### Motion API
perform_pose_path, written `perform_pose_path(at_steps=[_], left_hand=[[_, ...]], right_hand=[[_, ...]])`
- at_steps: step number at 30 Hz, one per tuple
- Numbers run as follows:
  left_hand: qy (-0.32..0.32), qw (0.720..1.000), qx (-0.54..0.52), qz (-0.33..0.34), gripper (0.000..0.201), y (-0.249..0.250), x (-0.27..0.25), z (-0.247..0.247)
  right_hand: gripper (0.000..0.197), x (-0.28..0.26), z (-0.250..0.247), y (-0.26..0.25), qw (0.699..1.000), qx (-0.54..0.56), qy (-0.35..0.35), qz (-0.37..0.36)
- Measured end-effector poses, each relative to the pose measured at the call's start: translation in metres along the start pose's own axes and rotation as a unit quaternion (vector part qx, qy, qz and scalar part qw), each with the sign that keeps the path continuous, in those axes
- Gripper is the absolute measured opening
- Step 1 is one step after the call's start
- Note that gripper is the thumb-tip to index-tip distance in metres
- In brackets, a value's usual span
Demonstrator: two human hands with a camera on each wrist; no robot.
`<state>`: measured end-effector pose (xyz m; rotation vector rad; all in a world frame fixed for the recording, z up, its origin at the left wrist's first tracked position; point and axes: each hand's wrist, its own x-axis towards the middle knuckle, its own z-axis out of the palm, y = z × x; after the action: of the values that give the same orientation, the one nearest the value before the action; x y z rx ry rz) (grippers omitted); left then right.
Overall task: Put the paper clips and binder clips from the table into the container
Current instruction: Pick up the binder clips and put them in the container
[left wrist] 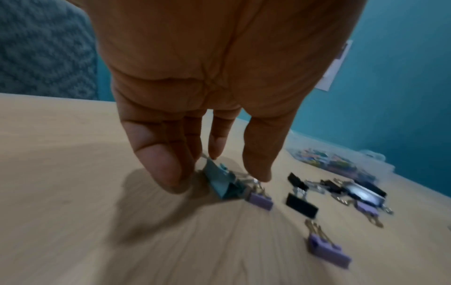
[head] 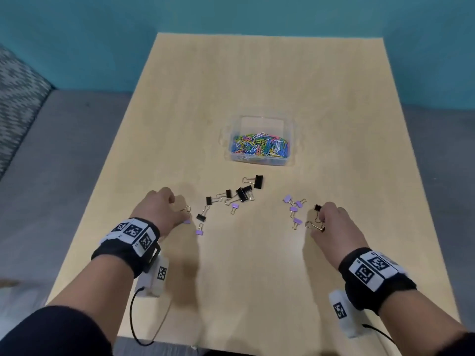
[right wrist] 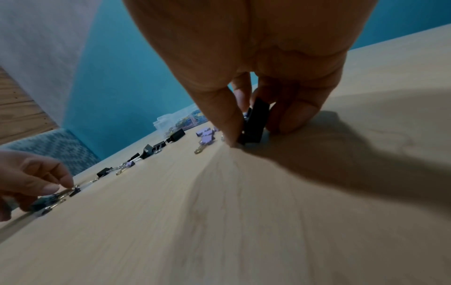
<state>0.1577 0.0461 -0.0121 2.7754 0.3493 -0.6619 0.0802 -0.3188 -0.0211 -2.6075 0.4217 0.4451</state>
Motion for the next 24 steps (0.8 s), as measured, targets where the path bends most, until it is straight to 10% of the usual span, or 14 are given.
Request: perform_pose_path(at_steps=[6,12,15,18,22,24], left_hand=[[-0.021,0.998,0.009,0.051,0.035,0.007,-0.005,0.007],[-0.021,0.994,-0.100,0.029,0.022,-0.003,-0.011,0.015],[-0.021,0.981,-0.190,0.017,0.017,-0.006,-0.017,0.017],[-0.024,0.940,-0.340,-0.024,0.017,-0.018,-0.018,0.018],[-0.023,0.821,-0.565,-0.085,0.008,-0.021,-0.025,0.015],[-0.011,0.813,-0.574,-0.097,0.017,-0.020,-0.026,0.016]], right_hand=[[0.013,-0.008,0.000,0.012,0.963,0.257,-0.001,0.085],[0.015,-0.010,-0.023,0.032,0.659,0.696,-0.066,0.279],[0.010,-0.009,-0.030,0.035,0.626,0.706,-0.038,0.329],[0.013,-0.008,-0.029,0.028,0.691,0.656,-0.020,0.302],[0.011,0.001,-0.018,0.020,0.945,0.282,-0.001,0.169],[0.007,0.004,-0.014,0.015,0.990,0.104,-0.005,0.091]])
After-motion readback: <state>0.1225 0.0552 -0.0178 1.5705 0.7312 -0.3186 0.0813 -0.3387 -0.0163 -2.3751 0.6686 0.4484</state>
